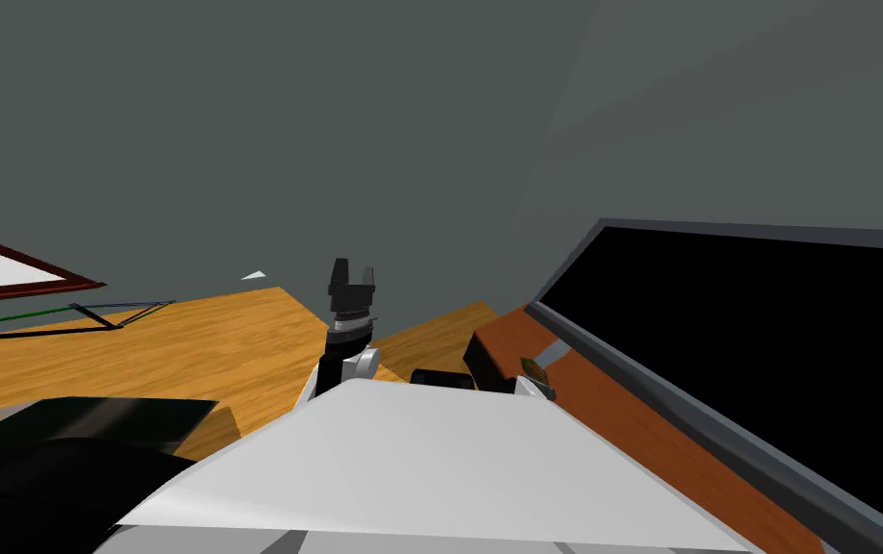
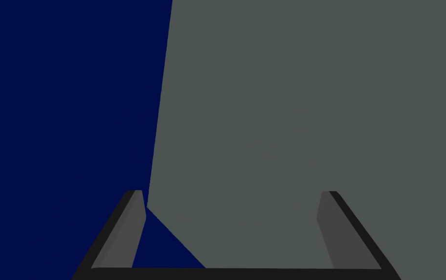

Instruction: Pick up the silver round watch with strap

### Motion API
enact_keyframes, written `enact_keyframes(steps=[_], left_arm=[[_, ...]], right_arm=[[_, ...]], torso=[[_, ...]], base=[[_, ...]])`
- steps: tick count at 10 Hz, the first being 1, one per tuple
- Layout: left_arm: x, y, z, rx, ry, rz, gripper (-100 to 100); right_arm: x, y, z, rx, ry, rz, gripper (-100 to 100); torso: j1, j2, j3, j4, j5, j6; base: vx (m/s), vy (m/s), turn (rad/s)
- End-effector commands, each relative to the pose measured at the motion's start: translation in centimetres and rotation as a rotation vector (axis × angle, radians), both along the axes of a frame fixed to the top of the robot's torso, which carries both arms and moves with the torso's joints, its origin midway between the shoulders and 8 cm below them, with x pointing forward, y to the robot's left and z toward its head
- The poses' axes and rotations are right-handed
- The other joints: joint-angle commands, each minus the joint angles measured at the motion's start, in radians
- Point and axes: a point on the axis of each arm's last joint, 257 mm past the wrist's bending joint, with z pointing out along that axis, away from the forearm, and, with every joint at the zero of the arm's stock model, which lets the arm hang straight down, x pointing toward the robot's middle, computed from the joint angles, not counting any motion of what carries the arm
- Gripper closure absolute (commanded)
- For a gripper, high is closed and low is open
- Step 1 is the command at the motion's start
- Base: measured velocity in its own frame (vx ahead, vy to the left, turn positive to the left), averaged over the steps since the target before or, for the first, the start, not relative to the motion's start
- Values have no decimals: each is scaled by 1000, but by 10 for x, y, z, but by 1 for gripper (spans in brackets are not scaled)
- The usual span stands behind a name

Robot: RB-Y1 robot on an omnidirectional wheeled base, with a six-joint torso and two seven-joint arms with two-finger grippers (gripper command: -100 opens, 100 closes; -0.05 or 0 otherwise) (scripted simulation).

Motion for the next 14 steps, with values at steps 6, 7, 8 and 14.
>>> enact_keyframes(steps=[6, 7, 8, 14], left_arm=[[0, 0, 0, 0, 0, 0, 0], [0, 0, 0, 0, 0, 0, 0], [0, 0, 0, 0, 0, 0, 0], [0, 0, 0, 0, 0, 0, 0]], right_arm=[[-47, -16, -1, -5, 6, -156, -100], [-46, -15, -1, -7, 8, -152, -100], [-47, -15, -1, -6, 7, -154, 100], [-26, -8, 0, -2, 1, -87, 100]], torso=[[1, -1, -1, -1, -1, 0], [0, -3, -2, -1, -1, 1], [1, -5, -3, -1, -1, 1], [2, -8, -5, -4, 0, 1]], base=[[-62, -19, 248], [-9, -4, -13], [-2, 2, 15], [10, 3, -53]])
